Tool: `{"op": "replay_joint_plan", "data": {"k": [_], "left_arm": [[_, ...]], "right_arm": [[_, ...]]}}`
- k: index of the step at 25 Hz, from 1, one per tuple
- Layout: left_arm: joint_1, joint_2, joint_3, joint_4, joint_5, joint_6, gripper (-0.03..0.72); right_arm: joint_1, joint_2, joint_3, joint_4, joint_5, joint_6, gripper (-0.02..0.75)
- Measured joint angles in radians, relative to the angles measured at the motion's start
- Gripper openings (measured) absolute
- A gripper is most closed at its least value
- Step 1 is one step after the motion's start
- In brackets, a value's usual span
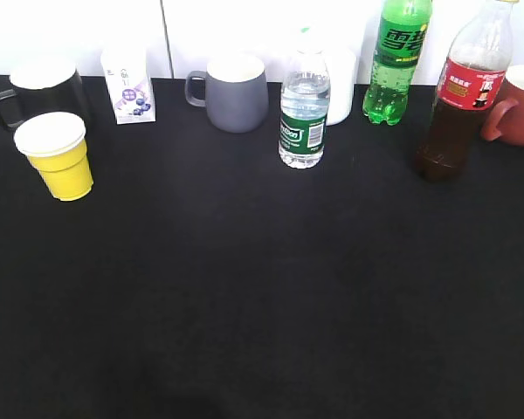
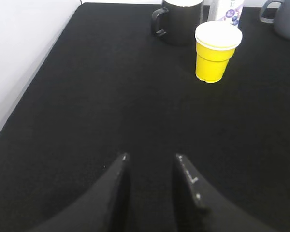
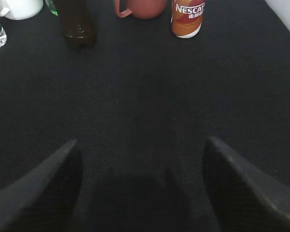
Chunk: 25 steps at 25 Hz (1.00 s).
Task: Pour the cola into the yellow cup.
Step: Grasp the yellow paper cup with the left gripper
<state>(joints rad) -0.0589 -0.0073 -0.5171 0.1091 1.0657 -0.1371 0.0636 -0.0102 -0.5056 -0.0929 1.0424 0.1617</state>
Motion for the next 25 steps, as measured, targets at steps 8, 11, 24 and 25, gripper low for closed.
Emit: {"op": "replay_joint_plan", "data": {"k": [8,11,24,25], "left_arm": [[0.000,0.000,0.000,0.000,0.000,0.000,0.229],[0.000,0.001,0.000,0.019,-0.010,0.017,0.307],[-0.057,0.954,0.072,-0.051,-1.393,0.064,0.587],[-0.101,0.986,0.144,-0.059,-1.476,0.059,0.585]], "right_arm": [[0.000,0.000,0.000,0.000,0.000,0.000,0.585],[0.000,0.000,0.000,0.000,0.000,0.000,0.585],[0.000,0.000,0.000,0.000,0.000,0.000,0.585],[0.000,0.000,0.000,0.000,0.000,0.000,0.585]]}}
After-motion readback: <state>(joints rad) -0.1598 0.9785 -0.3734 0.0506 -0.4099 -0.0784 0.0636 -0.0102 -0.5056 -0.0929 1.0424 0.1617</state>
